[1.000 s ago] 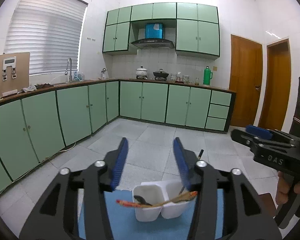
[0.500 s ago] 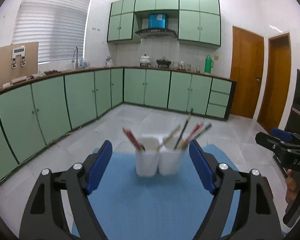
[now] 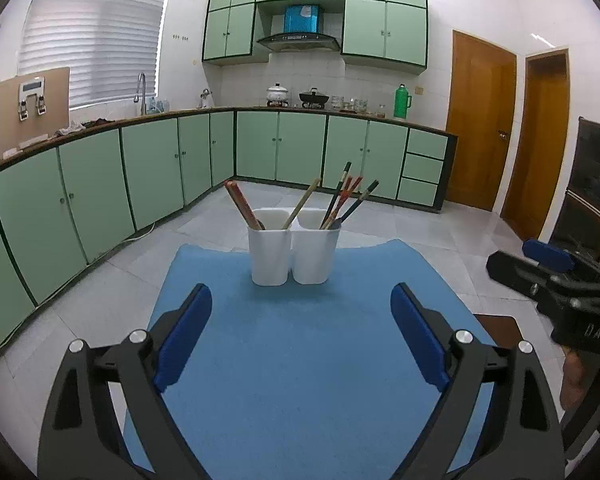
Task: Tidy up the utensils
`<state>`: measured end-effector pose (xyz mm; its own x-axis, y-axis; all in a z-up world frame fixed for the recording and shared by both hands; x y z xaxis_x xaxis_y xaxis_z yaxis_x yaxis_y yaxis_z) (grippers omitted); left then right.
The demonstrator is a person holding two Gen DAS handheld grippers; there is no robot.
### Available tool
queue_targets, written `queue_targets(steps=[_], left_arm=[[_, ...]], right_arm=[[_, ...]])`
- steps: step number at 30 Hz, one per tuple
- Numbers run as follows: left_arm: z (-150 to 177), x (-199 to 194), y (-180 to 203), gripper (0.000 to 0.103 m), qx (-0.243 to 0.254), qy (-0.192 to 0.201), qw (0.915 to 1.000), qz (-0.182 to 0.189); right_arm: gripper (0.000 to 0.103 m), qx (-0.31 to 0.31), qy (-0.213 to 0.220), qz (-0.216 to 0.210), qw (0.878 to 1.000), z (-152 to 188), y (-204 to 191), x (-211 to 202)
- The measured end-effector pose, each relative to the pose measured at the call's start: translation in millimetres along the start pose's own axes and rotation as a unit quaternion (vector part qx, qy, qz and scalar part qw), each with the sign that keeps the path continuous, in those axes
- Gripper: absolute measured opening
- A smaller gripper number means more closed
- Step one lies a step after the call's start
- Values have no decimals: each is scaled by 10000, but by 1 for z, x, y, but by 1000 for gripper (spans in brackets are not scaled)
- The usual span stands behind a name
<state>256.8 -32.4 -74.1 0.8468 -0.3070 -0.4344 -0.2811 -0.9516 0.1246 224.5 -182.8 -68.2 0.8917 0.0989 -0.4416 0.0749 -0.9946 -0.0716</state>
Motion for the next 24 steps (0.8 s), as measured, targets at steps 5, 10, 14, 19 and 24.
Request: queue_targets(steps=[5, 10, 14, 19, 24], left_arm=[[-16, -19, 7, 89, 91, 196, 9998, -7], [-21, -36, 13, 89, 156, 370, 9992, -30], [-25, -44, 17, 90, 190, 462, 9987, -38], [-26, -51, 19, 90, 165, 539, 9984, -35], [-27, -55, 17, 90, 193, 555, 9983, -54]], right_arm=[[97, -46, 157, -58, 9998, -6, -5, -18], [97, -73, 305, -51, 9995, -11, -6, -33], [97, -70, 374, -71, 9993, -16, -7, -41], [97, -104, 478, -74, 9988, -20, -9, -49], [97, -121, 506, -70, 9986, -20, -9, -52]])
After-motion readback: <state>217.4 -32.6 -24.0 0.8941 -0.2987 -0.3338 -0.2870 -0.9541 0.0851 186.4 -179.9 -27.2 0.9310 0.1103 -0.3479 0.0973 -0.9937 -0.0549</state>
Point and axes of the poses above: each gripper's, at about its wrist camera, not at the fingertips, and x roughly the way its jaws point, y to its right, z to its underside, the point moved 9 cm from there along x, roughly the way its jaws point, and after that the axes turned 8 degrees about z, right-handed, at the moved point
